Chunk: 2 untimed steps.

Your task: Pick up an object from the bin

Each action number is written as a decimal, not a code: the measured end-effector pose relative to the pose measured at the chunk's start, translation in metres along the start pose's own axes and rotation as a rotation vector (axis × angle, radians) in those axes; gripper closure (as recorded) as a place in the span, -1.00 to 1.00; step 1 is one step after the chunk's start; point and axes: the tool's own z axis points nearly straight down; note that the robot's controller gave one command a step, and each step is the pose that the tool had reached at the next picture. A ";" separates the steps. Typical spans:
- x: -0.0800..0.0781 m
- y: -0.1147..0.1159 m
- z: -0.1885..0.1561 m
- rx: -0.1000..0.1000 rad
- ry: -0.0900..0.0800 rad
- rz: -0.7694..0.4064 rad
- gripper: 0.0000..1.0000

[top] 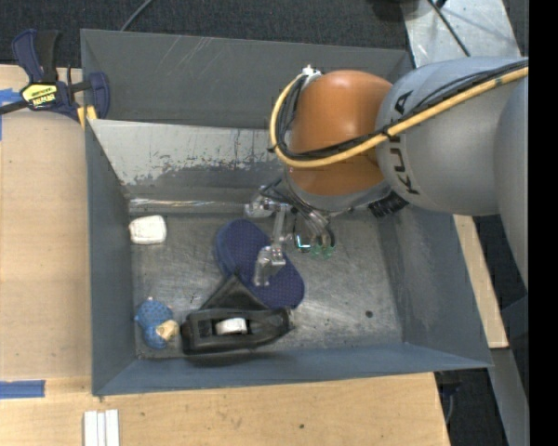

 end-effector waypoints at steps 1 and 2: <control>-0.029 -0.015 0.074 -0.007 -0.008 -0.295 -1.00; -0.030 -0.015 0.072 -0.006 -0.009 -0.294 1.00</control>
Offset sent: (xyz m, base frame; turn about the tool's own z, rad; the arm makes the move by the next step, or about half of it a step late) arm 0.0264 -0.0188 -0.0801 -0.2966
